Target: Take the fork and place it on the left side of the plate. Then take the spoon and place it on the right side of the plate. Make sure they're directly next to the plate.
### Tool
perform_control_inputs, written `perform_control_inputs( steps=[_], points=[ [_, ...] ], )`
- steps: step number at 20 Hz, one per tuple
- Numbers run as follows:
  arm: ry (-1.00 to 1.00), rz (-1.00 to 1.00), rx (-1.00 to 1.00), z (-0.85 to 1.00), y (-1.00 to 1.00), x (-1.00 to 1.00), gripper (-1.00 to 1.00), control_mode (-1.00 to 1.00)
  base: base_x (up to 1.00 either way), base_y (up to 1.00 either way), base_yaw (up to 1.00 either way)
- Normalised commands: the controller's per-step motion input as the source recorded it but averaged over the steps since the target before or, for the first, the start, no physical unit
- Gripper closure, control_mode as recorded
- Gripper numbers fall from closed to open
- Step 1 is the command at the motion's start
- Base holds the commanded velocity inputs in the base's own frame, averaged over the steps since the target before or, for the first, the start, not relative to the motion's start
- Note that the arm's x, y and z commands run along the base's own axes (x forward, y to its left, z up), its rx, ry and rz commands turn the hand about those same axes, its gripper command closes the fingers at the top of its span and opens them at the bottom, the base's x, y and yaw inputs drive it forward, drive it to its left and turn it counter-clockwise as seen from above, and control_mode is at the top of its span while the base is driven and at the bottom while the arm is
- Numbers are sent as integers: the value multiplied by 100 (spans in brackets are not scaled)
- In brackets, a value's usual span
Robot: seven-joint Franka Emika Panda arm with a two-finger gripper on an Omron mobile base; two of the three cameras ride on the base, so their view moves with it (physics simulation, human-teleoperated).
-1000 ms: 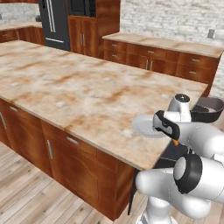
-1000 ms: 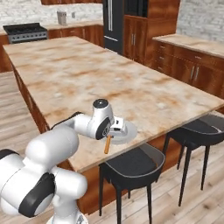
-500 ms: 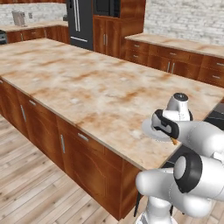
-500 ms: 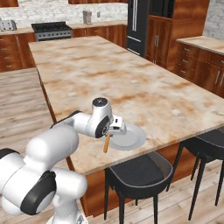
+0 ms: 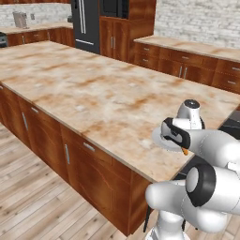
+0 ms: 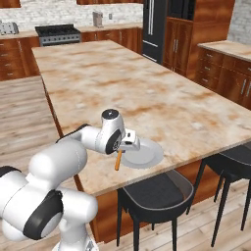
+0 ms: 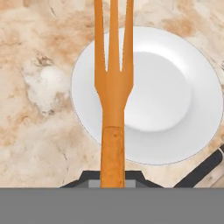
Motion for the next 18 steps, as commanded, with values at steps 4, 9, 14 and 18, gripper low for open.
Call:
perform_control_inputs(
  steps=[4, 9, 14, 18],
  points=[
    [0, 0, 0, 0, 0, -2, 100, -100, 0, 0, 0],
    [2, 28, 0, -15, 14, -2, 100, -100, 0, 0, 0],
    [6, 40, -12, -9, 39, 8, 100, -100, 0, 0, 0],
    [14, 4, -20, -8, 47, 0, 100, -100, 0, 0, 0]
  ],
)
